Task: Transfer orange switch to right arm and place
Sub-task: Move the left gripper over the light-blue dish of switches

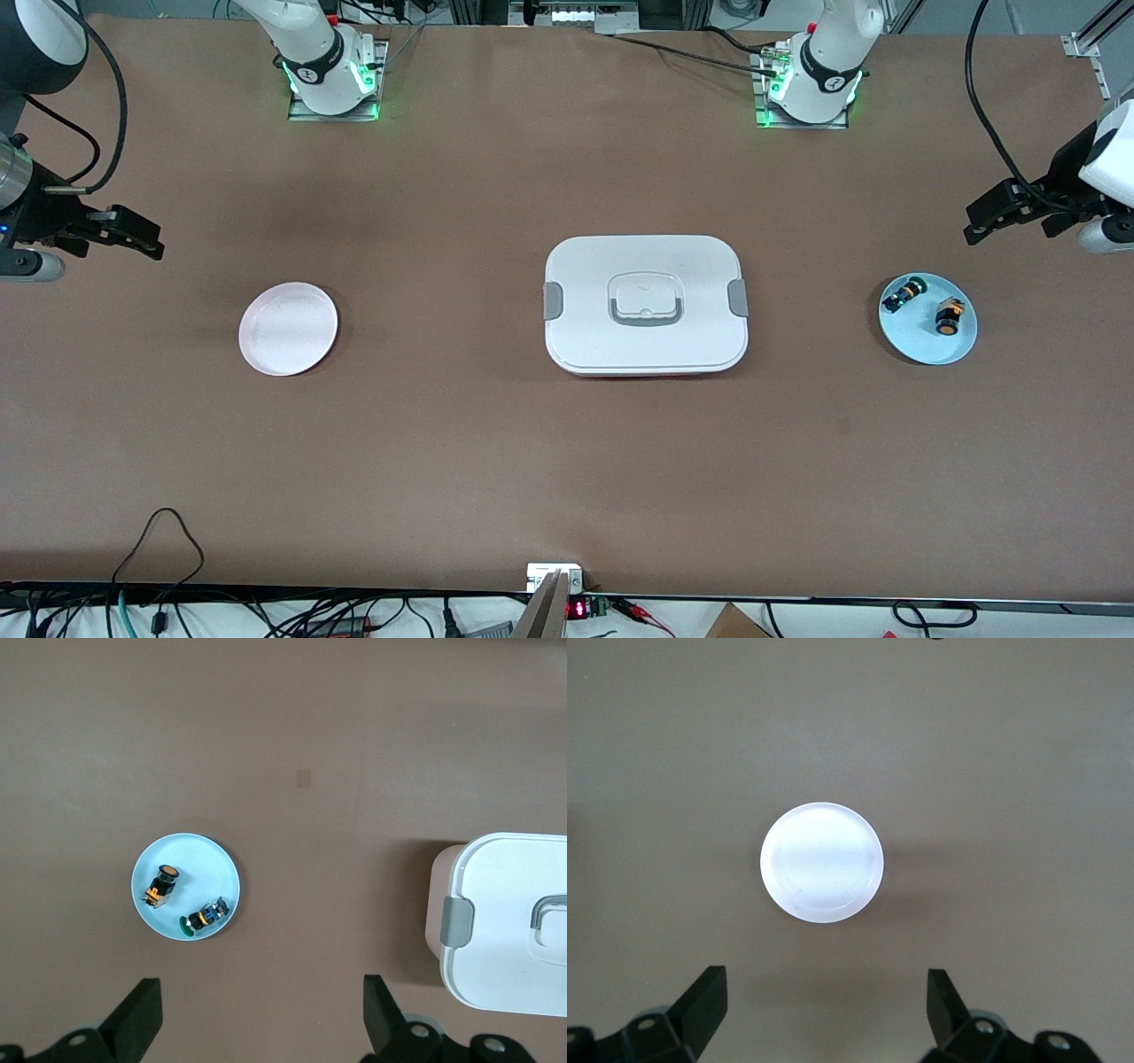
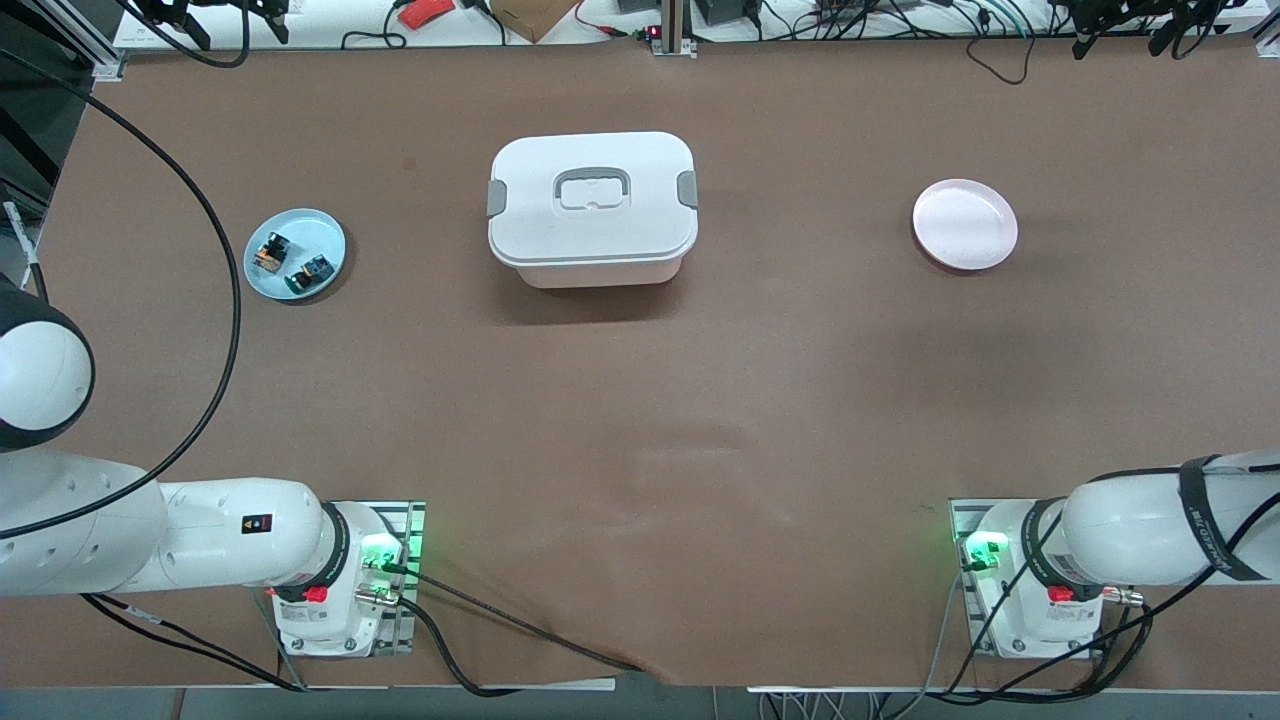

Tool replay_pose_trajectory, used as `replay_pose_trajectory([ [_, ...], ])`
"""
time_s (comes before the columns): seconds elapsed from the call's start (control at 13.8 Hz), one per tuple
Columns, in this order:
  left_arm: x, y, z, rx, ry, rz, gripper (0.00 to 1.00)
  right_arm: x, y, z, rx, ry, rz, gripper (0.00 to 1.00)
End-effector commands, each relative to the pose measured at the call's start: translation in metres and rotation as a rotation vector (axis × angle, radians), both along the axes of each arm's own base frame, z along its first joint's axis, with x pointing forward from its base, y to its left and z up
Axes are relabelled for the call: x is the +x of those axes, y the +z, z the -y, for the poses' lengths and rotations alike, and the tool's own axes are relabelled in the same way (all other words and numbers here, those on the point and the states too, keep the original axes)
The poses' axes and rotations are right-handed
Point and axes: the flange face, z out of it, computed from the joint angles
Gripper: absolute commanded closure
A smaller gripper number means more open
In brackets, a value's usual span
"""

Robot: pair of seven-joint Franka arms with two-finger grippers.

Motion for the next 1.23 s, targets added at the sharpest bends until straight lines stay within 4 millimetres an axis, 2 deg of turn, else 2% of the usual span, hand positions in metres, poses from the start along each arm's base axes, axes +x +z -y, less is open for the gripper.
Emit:
replay_pose_trajectory([
  [0.0,0.004,0.005,0.002,-0.022,0.001,-0.008,0.0,0.003,0.004,-0.001,0.016,0.013,0.0,0.0],
  [0.22,0.005,0.003,0.003,-0.018,-0.007,-0.007,0.0,0.002,0.005,-0.002,0.016,0.016,-0.006,0.0],
  [0.43,0.009,-0.007,-0.001,-0.022,-0.083,-0.024,0.0,0.002,0.004,-0.002,0.018,0.014,-0.008,0.0],
  [0.51,0.009,-0.015,-0.008,-0.021,-0.111,-0.043,0.0,0.001,0.005,-0.002,0.018,0.012,-0.006,0.0],
  [0.87,0.018,-0.075,-0.056,-0.026,-0.453,-0.156,0.0,0.002,0.004,-0.002,0.018,0.011,-0.009,0.0],
  [1.09,0.019,-0.123,-0.077,0.038,-0.703,-0.231,0.02,0.002,0.004,-0.002,0.02,0.01,-0.009,0.0],
  [1.16,0.02,-0.146,-0.081,0.036,-0.805,-0.275,0.02,0.002,0.004,-0.002,0.02,0.01,-0.009,0.0],
])
